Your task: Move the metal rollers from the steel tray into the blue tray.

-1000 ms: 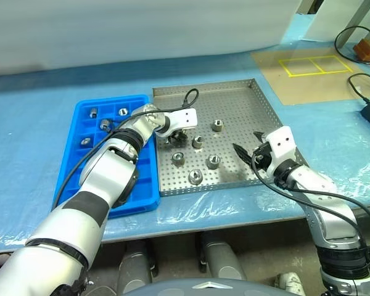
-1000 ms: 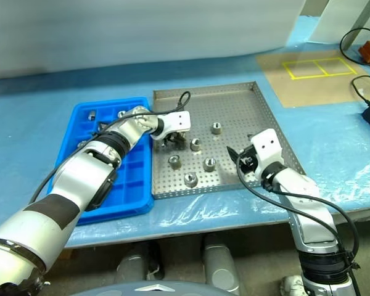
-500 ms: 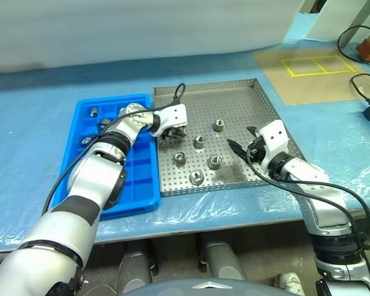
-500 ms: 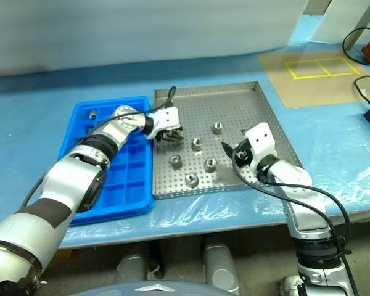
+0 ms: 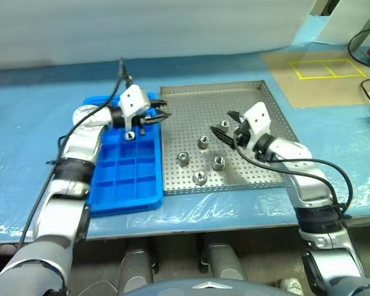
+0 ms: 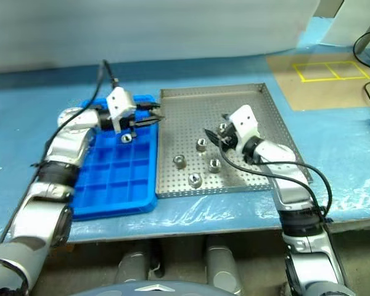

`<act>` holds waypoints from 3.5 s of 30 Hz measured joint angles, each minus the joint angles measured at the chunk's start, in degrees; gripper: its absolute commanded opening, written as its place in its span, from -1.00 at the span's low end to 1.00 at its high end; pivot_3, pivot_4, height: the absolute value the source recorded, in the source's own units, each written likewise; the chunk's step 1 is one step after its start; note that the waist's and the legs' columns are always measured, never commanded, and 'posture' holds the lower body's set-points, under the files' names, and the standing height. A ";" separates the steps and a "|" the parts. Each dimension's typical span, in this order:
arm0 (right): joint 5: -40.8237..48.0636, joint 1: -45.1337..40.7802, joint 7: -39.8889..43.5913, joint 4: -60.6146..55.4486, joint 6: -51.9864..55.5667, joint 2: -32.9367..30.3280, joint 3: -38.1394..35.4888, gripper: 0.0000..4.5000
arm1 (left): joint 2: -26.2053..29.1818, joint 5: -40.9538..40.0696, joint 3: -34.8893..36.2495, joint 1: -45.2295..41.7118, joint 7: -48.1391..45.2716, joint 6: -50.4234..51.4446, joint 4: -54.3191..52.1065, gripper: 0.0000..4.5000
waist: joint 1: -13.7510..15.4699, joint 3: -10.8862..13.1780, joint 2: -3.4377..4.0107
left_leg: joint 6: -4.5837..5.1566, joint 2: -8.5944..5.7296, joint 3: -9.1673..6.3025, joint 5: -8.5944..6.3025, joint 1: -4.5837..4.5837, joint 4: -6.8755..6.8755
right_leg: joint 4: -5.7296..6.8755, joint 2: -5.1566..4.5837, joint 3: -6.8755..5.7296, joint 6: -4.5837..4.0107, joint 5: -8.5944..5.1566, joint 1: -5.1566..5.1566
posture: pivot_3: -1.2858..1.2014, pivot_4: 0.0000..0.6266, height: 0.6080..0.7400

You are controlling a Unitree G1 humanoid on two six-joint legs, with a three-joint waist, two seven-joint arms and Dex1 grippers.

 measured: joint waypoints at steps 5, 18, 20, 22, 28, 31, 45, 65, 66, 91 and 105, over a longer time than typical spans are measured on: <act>0.11 -9.78 6.64 5.77 -3.43 2.75 4.66 0.64 | 5.20 -3.08 5.70 9.50 6.07 10.31 -14.27 -0.31 | 3.10 0.04 0.07 | -0.31 0.01 0.02 0.17 0.31 -0.29 | 0.07 0.01 0.06 -0.02 0.01 0.08 | 0.06 -0.52 1.00; -1.09 -14.95 20.80 18.62 -11.43 9.47 13.49 0.64 | 8.42 -6.34 18.40 41.82 18.12 21.68 -37.92 -0.31 | 9.58 0.10 -0.07 | -0.46 -0.02 -0.01 0.26 0.25 -0.78 | -0.11 0.01 -0.03 -0.18 -0.14 -0.07 | 0.25 -0.52 1.00; -1.11 -15.03 21.54 19.21 -11.84 10.15 13.51 0.64 | 7.12 -7.01 18.56 44.70 19.40 22.43 -40.18 -0.31 | 10.33 0.10 -0.07 | -0.48 -0.03 -0.02 0.26 0.42 -0.79 | -0.11 0.01 0.01 -0.12 -0.17 0.05 | 0.26 -0.52 1.00; -1.10 -15.03 22.34 19.19 -11.89 10.76 13.80 0.64 | 6.47 -7.26 18.31 46.31 20.46 23.35 -40.88 -0.31 | 10.75 0.10 -0.08 | -0.50 -0.02 -0.04 0.27 0.46 -0.85 | -0.10 0.02 0.01 0.09 -0.29 0.06 | 0.27 -0.52 1.00; -1.10 -14.81 24.18 18.95 -11.71 11.37 14.76 0.64 | 6.17 -7.24 16.45 45.81 22.26 23.72 -40.58 -0.31 | 11.69 0.09 -0.09 | -0.62 -0.04 -0.08 0.34 0.52 -0.96 | -0.06 0.04 0.02 0.22 -0.36 0.04 | 0.26 -0.52 1.00; -1.10 -14.56 24.31 18.89 -11.26 11.42 14.76 0.64 | 5.74 -7.24 15.34 43.93 23.15 23.70 -39.57 -0.31 | 11.69 0.09 -0.09 | -0.63 -0.04 -0.08 0.35 0.51 -0.96 | -0.07 0.04 0.02 -0.07 -0.19 0.04 | 0.25 -0.52 1.00; -1.34 -13.24 22.92 17.25 -10.60 10.20 14.62 0.64 | 5.51 -6.21 12.31 42.43 26.17 24.36 -33.56 0.34 | 11.50 0.07 -0.12 | -0.66 -0.01 -0.07 0.37 0.49 -0.98 | -0.05 0.10 0.04 -0.10 -0.18 -0.03 | 0.22 -0.52 1.00; -1.10 -10.11 17.79 10.20 -7.38 0.01 6.25 0.64 | 6.46 -11.48 3.85 14.43 17.27 24.92 -27.71 0.63 | 10.27 0.02 -0.14 | -0.69 -0.11 -0.05 0.41 0.52 -0.72 | 0.15 0.09 0.13 -0.11 -0.15 0.08 | -0.02 -0.52 1.00; -1.12 -8.87 17.24 9.21 -6.82 -1.48 5.12 0.64 | 6.31 -11.06 2.15 12.28 15.54 23.99 -24.96 0.63 | 10.18 0.02 -0.15 | -0.69 -0.10 -0.05 0.41 0.52 -0.72 | 0.14 0.09 0.13 -0.11 -0.15 0.08 | -0.02 -0.52 1.00; -0.17 16.51 -1.62 -19.91 9.56 -6.55 -5.90 0.64 | -10.60 11.17 -23.83 -22.94 -22.39 -22.24 41.29 0.63 | 0.71 -0.01 -0.14 | -0.20 -0.21 0.04 0.13 0.39 -0.31 | -0.12 0.08 0.21 -0.03 -0.07 0.25 | -0.39 -0.52 1.00; -0.15 18.34 -5.45 -20.27 9.69 -4.38 -5.02 0.64 | -13.54 24.69 -28.81 -28.75 -20.76 -35.48 51.27 0.63 | 0.45 -0.01 -0.14 | -0.13 -0.20 0.03 0.09 0.46 -0.20 | -0.11 0.04 0.19 -0.02 -0.07 0.37 | -0.40 -0.52 1.00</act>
